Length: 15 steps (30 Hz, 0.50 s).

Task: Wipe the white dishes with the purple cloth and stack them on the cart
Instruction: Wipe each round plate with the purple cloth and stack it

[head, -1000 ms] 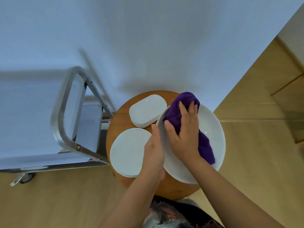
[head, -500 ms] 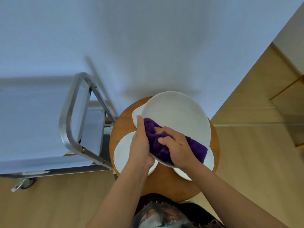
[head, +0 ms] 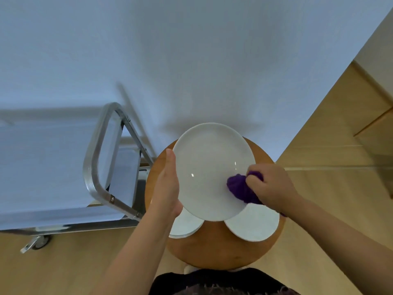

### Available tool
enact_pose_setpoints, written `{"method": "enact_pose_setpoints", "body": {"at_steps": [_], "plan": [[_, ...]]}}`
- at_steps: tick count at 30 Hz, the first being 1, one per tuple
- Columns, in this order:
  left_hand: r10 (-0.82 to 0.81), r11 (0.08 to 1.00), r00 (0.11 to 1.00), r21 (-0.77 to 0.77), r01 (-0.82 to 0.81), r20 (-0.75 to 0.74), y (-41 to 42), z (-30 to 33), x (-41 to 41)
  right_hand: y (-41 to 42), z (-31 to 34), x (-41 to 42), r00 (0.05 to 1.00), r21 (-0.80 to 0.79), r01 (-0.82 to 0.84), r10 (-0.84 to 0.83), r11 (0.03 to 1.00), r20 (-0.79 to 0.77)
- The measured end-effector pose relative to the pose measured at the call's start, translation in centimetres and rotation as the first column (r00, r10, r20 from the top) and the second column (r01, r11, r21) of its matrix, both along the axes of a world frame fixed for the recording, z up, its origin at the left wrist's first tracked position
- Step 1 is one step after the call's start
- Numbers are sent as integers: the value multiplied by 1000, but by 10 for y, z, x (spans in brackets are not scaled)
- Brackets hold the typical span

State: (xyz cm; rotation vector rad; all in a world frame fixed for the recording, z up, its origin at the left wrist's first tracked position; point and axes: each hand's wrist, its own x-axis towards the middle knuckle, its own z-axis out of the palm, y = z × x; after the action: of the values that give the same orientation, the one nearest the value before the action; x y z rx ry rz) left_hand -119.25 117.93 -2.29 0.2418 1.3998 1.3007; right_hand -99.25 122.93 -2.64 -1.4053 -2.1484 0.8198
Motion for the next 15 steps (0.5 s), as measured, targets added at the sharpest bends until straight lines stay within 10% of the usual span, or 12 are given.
{"method": "enact_pose_setpoints", "body": {"at_steps": [4, 7, 10, 15], "plan": [[-49, 999, 998, 17, 49, 30, 1, -1, 4, -25, 8, -27, 815, 20, 242, -191, 970, -547], [-92, 994, 990, 72, 85, 107, 1, -1, 6, -50, -13, -43, 949, 85, -290, 297, 953, -100], [-123, 992, 987, -14, 125, 107, -3, -4, 8, -44, -27, -42, 843, 253, -515, 429, 819, 325], [-178, 983, 973, -27, 184, 149, -7, -3, 17, -25, -23, -47, 839, 486, -543, 424, 685, 341]]}}
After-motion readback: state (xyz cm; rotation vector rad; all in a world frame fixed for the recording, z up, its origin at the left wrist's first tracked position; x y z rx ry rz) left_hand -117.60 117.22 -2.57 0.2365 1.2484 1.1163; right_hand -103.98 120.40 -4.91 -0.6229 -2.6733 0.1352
